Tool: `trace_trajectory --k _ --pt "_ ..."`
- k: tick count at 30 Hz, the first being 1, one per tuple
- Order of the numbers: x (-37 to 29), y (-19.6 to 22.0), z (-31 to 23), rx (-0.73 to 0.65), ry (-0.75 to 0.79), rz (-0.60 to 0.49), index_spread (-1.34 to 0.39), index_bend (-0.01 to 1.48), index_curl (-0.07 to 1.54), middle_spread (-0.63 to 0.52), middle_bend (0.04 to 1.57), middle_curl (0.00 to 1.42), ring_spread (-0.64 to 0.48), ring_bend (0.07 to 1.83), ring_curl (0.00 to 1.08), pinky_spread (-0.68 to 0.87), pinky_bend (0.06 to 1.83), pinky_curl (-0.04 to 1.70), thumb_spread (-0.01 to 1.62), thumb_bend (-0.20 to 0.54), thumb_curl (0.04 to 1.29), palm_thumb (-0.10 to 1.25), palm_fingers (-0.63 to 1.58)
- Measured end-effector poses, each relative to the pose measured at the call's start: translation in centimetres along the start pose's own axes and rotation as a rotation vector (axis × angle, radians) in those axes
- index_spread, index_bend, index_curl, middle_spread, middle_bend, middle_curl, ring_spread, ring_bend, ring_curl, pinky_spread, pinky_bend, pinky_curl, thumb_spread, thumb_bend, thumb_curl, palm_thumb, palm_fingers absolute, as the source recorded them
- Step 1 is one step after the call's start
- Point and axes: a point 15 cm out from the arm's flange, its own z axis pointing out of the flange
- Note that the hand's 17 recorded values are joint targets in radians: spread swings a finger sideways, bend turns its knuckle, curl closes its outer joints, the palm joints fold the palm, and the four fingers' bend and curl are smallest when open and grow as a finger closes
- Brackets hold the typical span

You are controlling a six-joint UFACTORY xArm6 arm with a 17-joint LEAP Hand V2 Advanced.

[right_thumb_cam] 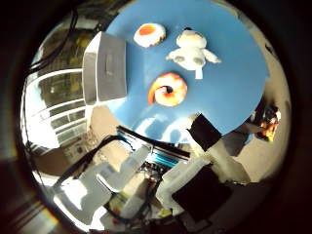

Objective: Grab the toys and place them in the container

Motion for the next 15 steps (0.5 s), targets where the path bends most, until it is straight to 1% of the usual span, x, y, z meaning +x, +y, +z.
trace_trajectory --k 7,12,15 --pt "-1.7 -2.8 0.0 0.003 0.024 -0.060 -0.15 0.16 0.26 0.09 0.17 0.32 0.28 0.34 0.32 0.41 0.63 0.19 1.18 -0.025 0.33 0.64 0.06" --pt "-1.0 -6.5 1.7 -0.015 0.131 -0.127 -0.15 0.16 0.25 0.09 0.17 0.32 0.27 0.34 0.32 0.41 0.63 0.19 1.17 -0.031 0.33 0.62 0.07" --pt "-0.4 -7.4 3.2 -0.057 0.176 -0.143 -0.15 0.16 0.25 0.08 0.18 0.32 0.27 0.34 0.32 0.42 0.62 0.19 1.16 -0.033 0.33 0.61 0.06"
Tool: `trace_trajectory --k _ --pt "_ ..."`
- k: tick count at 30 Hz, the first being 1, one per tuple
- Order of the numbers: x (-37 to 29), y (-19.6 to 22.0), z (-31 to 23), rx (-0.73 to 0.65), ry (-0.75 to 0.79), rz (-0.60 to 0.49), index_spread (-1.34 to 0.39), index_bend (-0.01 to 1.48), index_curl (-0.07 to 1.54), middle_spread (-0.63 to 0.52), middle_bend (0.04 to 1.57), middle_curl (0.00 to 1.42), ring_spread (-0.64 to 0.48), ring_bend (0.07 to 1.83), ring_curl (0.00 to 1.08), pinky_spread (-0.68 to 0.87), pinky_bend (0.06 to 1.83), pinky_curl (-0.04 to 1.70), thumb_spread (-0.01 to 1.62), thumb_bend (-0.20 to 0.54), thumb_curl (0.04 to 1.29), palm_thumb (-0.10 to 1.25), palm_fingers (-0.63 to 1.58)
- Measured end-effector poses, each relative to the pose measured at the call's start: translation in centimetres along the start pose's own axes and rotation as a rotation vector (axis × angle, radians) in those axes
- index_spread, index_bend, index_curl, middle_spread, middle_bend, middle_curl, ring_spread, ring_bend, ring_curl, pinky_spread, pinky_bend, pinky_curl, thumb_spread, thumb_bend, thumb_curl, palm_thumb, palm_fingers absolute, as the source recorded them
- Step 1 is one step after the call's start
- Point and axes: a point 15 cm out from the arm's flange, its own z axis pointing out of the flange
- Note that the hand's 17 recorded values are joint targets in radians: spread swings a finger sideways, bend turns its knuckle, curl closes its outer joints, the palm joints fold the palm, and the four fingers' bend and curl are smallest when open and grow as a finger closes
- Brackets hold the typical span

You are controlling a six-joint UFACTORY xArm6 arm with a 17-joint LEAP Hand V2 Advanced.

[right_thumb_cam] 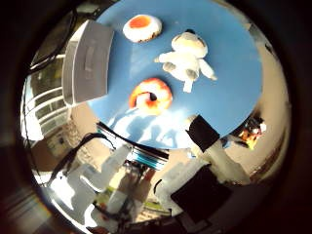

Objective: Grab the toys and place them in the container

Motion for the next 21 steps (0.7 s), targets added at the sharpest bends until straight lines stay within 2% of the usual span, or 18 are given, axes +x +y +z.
trace_trajectory --k 5,12,21 --pt "-0.8 -1.4 4.5 -0.077 -0.011 -0.027 -0.15 0.16 0.25 0.07 0.17 0.32 0.27 0.34 0.32 0.42 0.62 0.19 1.15 -0.030 0.33 0.59 0.06" --pt "-2.2 -4.7 9.3 -0.083 -0.028 -0.054 -0.15 0.16 0.25 0.07 0.17 0.31 0.27 0.34 0.32 0.43 0.61 0.20 1.14 -0.027 0.33 0.59 0.06" --pt "-3.7 -7.1 9.8 -0.024 -0.060 -0.044 -0.12 0.16 0.24 0.06 0.18 0.31 0.25 0.38 0.33 0.43 0.67 0.21 1.14 -0.026 0.33 0.60 0.13"
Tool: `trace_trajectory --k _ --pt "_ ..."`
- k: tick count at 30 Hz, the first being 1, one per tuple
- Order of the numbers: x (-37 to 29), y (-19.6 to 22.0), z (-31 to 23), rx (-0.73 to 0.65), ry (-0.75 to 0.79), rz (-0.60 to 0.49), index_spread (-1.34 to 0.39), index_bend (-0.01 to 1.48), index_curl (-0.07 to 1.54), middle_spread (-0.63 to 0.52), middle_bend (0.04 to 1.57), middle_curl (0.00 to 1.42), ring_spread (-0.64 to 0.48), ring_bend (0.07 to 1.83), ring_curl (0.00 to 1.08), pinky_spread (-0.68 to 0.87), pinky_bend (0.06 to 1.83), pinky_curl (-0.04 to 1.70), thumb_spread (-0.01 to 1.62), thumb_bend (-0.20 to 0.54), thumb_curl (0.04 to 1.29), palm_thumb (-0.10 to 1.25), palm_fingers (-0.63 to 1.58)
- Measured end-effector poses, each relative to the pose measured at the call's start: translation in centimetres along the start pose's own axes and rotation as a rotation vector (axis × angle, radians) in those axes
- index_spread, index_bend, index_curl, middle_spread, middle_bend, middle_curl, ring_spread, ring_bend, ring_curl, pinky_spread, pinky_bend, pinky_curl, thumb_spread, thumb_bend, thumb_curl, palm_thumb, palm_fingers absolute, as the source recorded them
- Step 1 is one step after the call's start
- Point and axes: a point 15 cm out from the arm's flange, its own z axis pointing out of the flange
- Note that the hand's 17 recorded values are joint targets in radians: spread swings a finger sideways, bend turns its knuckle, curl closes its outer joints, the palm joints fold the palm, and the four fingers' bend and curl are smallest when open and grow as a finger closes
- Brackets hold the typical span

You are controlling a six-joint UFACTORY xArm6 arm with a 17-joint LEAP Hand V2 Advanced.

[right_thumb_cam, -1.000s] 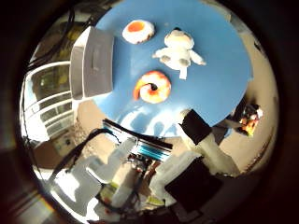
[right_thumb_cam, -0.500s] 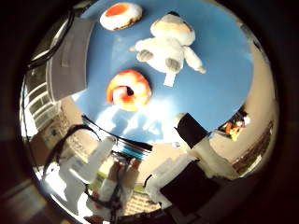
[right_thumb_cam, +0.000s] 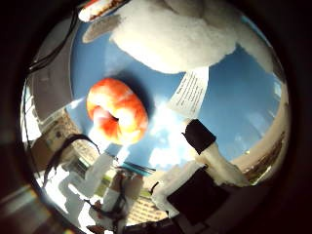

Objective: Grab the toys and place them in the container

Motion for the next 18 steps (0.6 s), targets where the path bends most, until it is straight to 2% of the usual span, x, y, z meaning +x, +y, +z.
trace_trajectory --k 4,5,6,8,11,14,18 --pt "-1.0 -1.5 -0.4 0.044 -0.022 -0.006 -0.10 0.16 0.23 -0.03 0.23 0.34 0.23 0.48 0.34 0.43 0.71 0.20 1.13 -0.019 0.33 0.63 0.37" --pt "-1.2 -1.8 -0.4 0.053 -0.029 -0.005 -0.11 0.15 0.23 -0.06 0.27 0.35 0.20 0.53 0.36 0.43 0.76 0.21 1.13 -0.020 0.33 0.64 0.50" --pt "-1.4 -2.2 -0.4 0.063 -0.033 -0.006 -0.12 0.14 0.22 -0.07 0.27 0.35 0.19 0.53 0.35 0.44 0.77 0.20 1.13 -0.018 0.33 0.64 0.51" --pt "-1.6 -2.7 -0.5 0.082 -0.037 -0.006 -0.16 0.15 0.22 -0.12 0.34 0.39 0.14 0.63 0.39 0.40 0.83 0.22 1.12 -0.018 0.34 0.67 0.68" --pt "-1.6 -3.3 -0.8 0.105 -0.036 -0.003 -0.26 0.14 0.20 -0.17 0.56 0.49 0.08 0.88 0.48 0.37 0.91 0.25 1.10 -0.010 0.35 0.74 0.99" --pt "-2.0 -4.3 -1.4 0.161 -0.071 0.012 -0.34 0.17 0.18 -0.20 0.74 0.59 0.04 1.09 0.57 0.36 0.95 0.28 1.08 -0.005 0.37 0.80 1.06" --pt "-2.6 -4.8 -3.8 0.274 -0.154 0.028 -0.46 0.30 0.19 -0.21 0.91 0.71 -0.01 1.22 0.67 0.32 1.18 0.37 1.08 0.002 0.41 0.91 1.17"
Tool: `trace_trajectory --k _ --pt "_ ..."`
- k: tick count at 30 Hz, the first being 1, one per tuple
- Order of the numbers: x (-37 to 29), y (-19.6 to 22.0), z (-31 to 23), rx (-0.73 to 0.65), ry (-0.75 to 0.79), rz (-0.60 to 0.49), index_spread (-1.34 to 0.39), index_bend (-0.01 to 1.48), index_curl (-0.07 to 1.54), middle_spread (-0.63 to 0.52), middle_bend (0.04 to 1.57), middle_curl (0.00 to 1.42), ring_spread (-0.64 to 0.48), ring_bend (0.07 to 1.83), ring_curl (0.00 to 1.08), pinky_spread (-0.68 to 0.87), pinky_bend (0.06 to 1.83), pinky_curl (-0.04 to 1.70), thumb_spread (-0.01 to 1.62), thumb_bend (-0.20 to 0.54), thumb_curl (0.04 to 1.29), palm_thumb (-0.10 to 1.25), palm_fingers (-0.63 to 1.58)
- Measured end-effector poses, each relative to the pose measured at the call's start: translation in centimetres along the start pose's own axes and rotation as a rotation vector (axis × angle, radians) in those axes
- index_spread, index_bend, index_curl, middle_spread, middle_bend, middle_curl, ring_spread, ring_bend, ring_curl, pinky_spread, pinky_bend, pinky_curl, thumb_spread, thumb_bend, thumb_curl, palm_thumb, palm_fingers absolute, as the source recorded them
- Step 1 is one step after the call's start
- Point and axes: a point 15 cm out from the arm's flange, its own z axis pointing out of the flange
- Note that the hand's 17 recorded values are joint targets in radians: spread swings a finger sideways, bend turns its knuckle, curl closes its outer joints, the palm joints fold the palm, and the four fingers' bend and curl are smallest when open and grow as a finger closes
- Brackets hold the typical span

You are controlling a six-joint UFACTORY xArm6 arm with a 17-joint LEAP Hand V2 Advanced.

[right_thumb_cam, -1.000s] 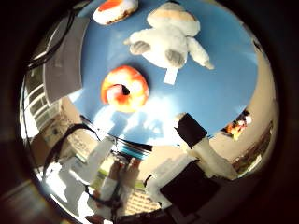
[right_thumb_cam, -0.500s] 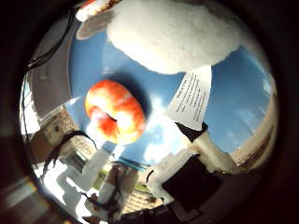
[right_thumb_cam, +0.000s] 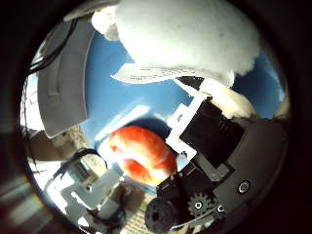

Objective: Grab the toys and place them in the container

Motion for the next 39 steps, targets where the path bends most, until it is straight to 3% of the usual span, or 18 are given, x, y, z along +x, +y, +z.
trace_trajectory --k 4,12,22,28,34,39 --pt "0.0 0.2 -6.0 0.121 -0.033 0.020 -0.56 0.47 0.23 -0.22 1.05 0.81 -0.04 1.27 0.71 0.27 1.35 0.46 1.10 0.012 0.47 0.99 1.16" --pt "-2.6 4.1 -17.7 0.174 -0.006 0.014 -0.70 0.72 0.33 -0.21 1.16 0.92 -0.09 1.37 0.78 0.19 1.50 0.59 1.10 -0.010 0.56 1.02 1.02" --pt "-15.3 4.4 -31.8 0.311 0.029 -0.156 -0.78 0.86 0.50 -0.20 1.26 1.00 -0.10 1.47 0.82 0.13 1.57 0.71 1.09 -0.018 0.65 1.00 0.90" --pt "-24.4 -0.4 -32.5 0.327 -0.005 -0.251 -0.80 0.88 0.63 -0.19 1.31 1.02 -0.11 1.53 0.83 0.11 1.60 0.77 1.09 -0.017 0.68 0.98 0.84" --pt "-29.7 -6.6 -26.7 0.265 -0.056 -0.261 -0.81 0.88 0.77 -0.18 1.36 1.03 -0.11 1.57 0.83 0.10 1.62 0.82 1.09 -0.025 0.71 0.95 0.79" --pt "-31.3 -10.4 -22.7 0.254 -0.068 -0.233 -0.81 0.88 0.89 -0.18 1.37 1.02 -0.10 1.58 0.82 0.10 1.60 0.85 1.11 -0.039 0.67 0.84 0.74"
